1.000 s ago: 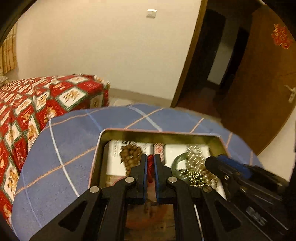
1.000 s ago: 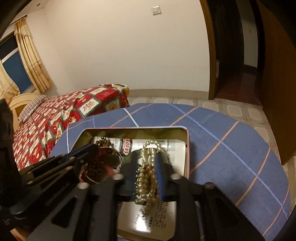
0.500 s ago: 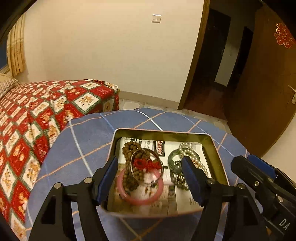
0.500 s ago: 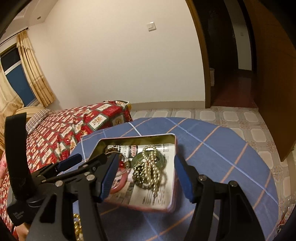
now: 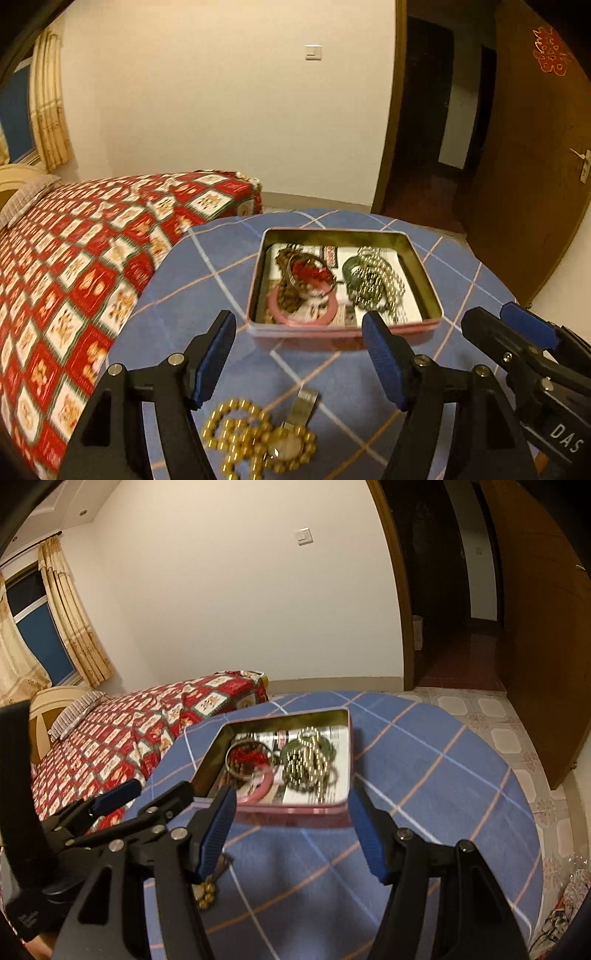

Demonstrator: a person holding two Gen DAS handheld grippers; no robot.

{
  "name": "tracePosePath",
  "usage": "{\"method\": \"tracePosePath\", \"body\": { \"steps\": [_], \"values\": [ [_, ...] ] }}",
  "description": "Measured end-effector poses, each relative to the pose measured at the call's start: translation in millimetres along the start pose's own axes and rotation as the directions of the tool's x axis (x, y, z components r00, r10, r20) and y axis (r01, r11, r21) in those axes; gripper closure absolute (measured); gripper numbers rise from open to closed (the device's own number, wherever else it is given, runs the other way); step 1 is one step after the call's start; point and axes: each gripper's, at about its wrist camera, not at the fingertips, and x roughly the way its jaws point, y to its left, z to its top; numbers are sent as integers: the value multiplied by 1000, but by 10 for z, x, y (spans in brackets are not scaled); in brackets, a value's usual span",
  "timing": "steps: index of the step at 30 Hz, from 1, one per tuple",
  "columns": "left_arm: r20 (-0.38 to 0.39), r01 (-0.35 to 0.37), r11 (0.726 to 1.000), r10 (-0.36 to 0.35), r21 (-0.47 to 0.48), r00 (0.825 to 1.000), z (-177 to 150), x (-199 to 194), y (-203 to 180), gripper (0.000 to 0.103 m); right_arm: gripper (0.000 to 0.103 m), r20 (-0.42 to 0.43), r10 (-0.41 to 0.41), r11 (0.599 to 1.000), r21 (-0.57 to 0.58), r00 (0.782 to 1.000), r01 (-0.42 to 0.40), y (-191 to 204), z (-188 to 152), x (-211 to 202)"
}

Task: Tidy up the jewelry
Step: 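Move both grippers back over the gold bead necklace and watch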

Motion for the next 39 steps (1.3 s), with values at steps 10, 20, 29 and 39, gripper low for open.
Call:
{"method": "tracePosePath", "body": {
  "steps": [10, 20, 29, 39],
  "values": [
    [20, -35, 999, 35, -15, 999, -326, -304, 68, 32, 37, 0, 2, 1000, -12, 1000, -2, 112, -288, -224],
    [25, -78, 996, 78, -32, 997, -588, -464, 122, 32, 37, 16, 0, 1000, -31, 1000, 1, 202, -466, -387],
    [33, -70, 995, 73, -76, 997, -869, -561, 427, 32, 37, 2, 0, 999, -39, 1000, 0, 203, -604, -408],
    [52, -34, 994, 40, -108, 998, -1091, -683, 739, 32, 37, -15, 11, 995, -96, 1000, -13, 348, -717, -408]
  ]
}}
